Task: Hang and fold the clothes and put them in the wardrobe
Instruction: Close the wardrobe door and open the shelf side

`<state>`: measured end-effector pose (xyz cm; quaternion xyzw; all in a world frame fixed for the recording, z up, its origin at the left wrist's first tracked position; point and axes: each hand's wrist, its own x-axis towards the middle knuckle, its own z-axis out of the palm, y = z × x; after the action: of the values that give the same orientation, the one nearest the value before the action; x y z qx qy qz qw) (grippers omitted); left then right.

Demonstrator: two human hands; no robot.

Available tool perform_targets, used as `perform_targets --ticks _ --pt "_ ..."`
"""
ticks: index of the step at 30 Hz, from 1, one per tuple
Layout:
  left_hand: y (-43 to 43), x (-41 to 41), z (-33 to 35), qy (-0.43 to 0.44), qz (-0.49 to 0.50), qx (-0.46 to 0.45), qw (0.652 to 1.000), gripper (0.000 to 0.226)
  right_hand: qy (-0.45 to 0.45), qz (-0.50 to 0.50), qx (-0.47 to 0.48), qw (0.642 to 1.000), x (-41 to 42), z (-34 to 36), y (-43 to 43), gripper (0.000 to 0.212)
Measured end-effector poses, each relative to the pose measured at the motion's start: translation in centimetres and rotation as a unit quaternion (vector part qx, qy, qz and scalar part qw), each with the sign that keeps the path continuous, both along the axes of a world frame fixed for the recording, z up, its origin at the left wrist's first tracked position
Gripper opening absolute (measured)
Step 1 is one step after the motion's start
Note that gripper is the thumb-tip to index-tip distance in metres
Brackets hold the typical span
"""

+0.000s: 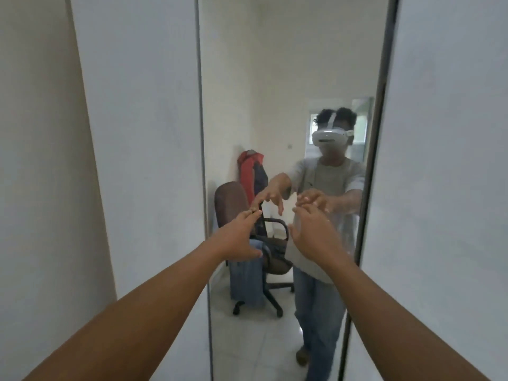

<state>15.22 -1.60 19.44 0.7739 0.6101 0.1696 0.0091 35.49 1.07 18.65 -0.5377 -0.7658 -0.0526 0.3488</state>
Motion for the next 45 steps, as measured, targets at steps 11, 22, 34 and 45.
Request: perform_targets --ticks 11,22,34,45 --pt "-2.5 16.3 -9.4 0.008 -0.178 -0.062 0.982 0.098 -0.006 -0.135 -0.197 0.971 17.1 -14.8 -10.1 0.057" --pt "-0.8 25.3 -20.6 0.045 -0.150 -0.199 0.967 0.098 -0.049 -0.086 -0.269 0.958 23.3 -23.4 -6.3 0.056" --pt "-2.5 27.2 -27.1 -0.076 -0.061 -0.178 0.979 0.099 -0.061 -0.039 -0.239 0.968 23.1 -28.5 -4.7 0.067" --pt "-10.3 28.6 -26.0 -0.418 0.031 -0.066 0.906 0.096 0.052 -0.010 -0.229 0.972 24.8 -29.0 -13.0 0.068"
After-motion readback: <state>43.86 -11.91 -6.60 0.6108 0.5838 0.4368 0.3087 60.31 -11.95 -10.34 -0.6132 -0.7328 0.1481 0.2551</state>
